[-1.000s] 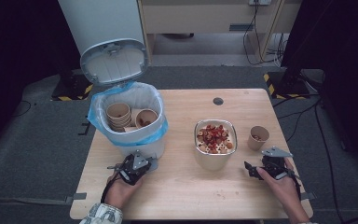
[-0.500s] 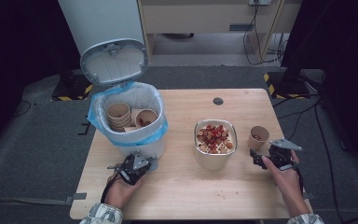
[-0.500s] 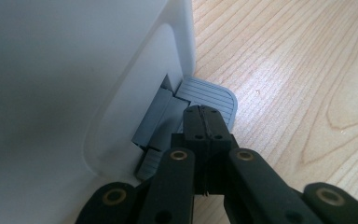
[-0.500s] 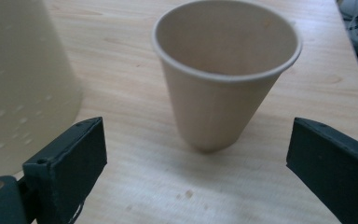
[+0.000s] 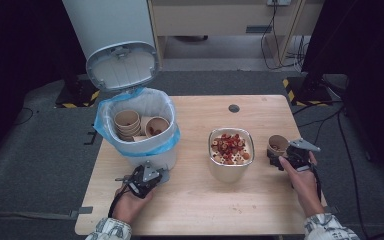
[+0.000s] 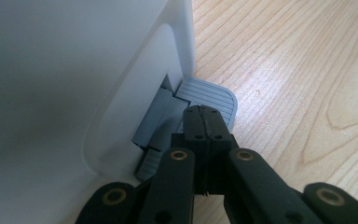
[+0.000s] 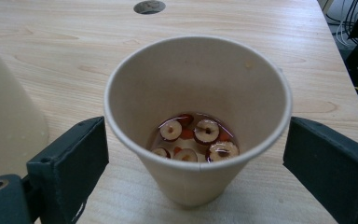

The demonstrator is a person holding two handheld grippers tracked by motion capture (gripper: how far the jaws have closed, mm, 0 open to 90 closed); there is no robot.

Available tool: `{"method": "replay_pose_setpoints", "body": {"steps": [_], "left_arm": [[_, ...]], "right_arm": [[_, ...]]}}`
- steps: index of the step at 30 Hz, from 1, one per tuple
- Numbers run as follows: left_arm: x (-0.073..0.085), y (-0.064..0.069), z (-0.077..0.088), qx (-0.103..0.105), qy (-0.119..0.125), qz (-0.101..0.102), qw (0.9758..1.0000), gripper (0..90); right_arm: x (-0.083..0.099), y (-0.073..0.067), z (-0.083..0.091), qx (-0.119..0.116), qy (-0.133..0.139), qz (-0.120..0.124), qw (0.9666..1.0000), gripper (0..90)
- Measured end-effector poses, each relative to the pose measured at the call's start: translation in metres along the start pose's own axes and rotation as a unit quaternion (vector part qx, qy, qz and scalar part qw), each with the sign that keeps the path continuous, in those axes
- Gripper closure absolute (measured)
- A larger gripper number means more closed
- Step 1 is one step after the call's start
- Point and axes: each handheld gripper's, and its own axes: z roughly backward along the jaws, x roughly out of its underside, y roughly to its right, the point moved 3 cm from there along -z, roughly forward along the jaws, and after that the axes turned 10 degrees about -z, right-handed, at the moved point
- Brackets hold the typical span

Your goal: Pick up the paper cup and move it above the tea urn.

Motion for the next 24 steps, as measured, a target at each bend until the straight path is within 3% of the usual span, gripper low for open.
{"method": "replay_pose_setpoints", "body": {"steps": [5,24], "left_arm": [[0.0,0.0,0.0,0.0,0.0,0.001,1.0,89.8],[0.0,0.0,0.0,0.0,0.002,0.001,1.0,89.8]], "right_arm": [[-0.001,0.002,-0.006,0.001,0.015,-0.009,0.9998,8.4],[-0.005,-0.005,-0.02,0.01,0.017,0.011,0.9998,13.2]]}}
